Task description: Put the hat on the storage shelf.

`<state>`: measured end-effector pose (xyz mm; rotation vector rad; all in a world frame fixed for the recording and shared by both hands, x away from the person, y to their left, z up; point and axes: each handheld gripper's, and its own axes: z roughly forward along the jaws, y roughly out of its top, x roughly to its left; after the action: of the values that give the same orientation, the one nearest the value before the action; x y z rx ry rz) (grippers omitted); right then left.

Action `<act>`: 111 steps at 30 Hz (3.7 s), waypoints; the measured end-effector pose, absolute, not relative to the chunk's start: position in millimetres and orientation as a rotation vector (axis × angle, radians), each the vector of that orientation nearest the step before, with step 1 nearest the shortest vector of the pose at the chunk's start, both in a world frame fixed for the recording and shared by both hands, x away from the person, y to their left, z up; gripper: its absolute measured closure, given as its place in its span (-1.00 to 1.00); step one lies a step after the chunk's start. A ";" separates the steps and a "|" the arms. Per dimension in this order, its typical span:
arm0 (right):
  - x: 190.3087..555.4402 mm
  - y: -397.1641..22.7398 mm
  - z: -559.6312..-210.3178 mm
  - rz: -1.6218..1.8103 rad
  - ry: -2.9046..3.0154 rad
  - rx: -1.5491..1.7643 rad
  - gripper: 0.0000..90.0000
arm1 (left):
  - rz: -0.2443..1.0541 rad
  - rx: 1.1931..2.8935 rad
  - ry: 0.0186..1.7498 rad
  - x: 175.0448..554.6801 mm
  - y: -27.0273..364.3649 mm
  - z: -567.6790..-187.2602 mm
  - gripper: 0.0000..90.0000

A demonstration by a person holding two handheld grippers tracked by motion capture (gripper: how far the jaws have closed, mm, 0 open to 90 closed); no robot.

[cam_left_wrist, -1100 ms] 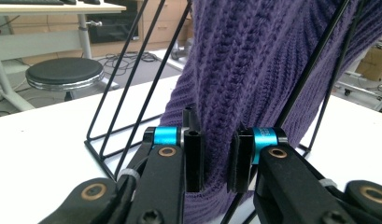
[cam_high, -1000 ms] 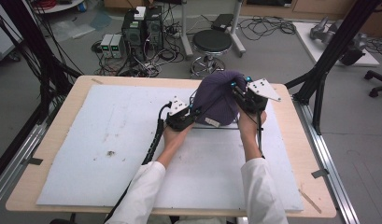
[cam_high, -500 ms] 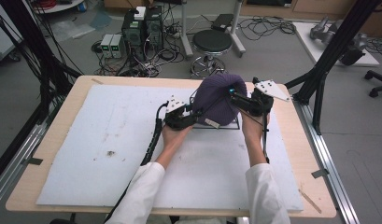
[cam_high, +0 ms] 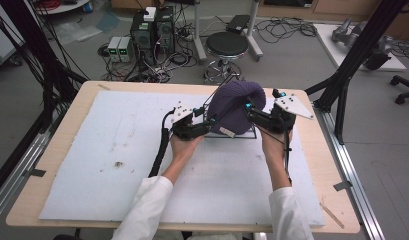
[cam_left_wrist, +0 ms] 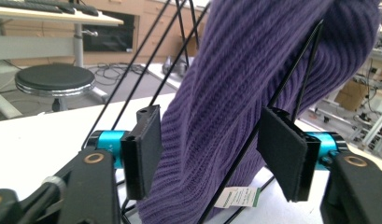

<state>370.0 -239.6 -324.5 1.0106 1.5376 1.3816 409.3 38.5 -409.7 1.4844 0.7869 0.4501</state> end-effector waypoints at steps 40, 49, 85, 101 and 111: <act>266.2 -243.8 -316.5 1.416 1.203 1.029 -0.75 | 0.819 1.180 0.798 309.6 170.3 -358.1 -0.49; 248.4 -243.4 -336.5 1.394 1.237 1.048 -0.74 | 0.890 1.183 0.785 291.5 184.1 -357.1 -0.52; 215.0 -273.8 -417.9 1.368 1.168 1.111 -0.75 | 1.006 1.149 0.903 263.3 250.0 -408.4 -0.60; 216.6 -278.2 -435.3 1.328 1.136 1.187 -0.74 | 0.958 1.170 0.980 263.4 265.9 -434.6 -0.55; 220.6 -276.1 -437.4 1.327 1.190 1.158 -0.74 | 0.948 1.160 0.994 262.1 266.8 -435.4 -0.57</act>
<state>220.6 -276.1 -437.4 1.1578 1.1904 1.3268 262.1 266.8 -435.4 1.1605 0.9941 0.9479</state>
